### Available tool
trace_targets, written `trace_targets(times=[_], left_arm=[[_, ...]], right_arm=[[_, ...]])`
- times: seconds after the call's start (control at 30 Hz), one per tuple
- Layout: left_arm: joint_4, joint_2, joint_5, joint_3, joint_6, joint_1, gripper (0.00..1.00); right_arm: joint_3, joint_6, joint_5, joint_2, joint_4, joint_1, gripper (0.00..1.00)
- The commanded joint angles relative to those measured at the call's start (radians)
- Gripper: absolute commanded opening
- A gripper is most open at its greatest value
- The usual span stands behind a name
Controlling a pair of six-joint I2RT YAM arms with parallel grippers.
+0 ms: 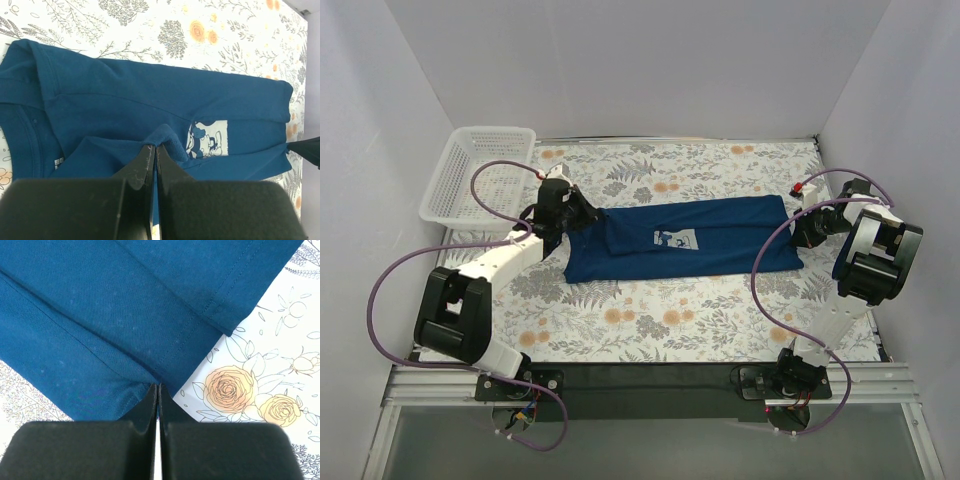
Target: Fold and stack the t-shirts
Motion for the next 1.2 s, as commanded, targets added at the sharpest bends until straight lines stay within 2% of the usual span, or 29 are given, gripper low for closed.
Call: trace_targets(times=[0.0,1.03,1.17], left_arm=[[0.001,0.001,-0.031,0.039,0.014,0.007,0.0],[-0.037,0.128,-0.054,0.1,0.0,0.03,0.0],[-0.04,0.176,-0.031,0.151,-0.006,0.034,0.0]], right_arm=[[0.021,0.002,-0.021,-0.006,0.013,0.001,0.01],[0.038,0.026,-0.035,-0.024,0.02,0.001,0.01],[0.029,0.037,-0.047,-0.049,0.025,0.001,0.09]])
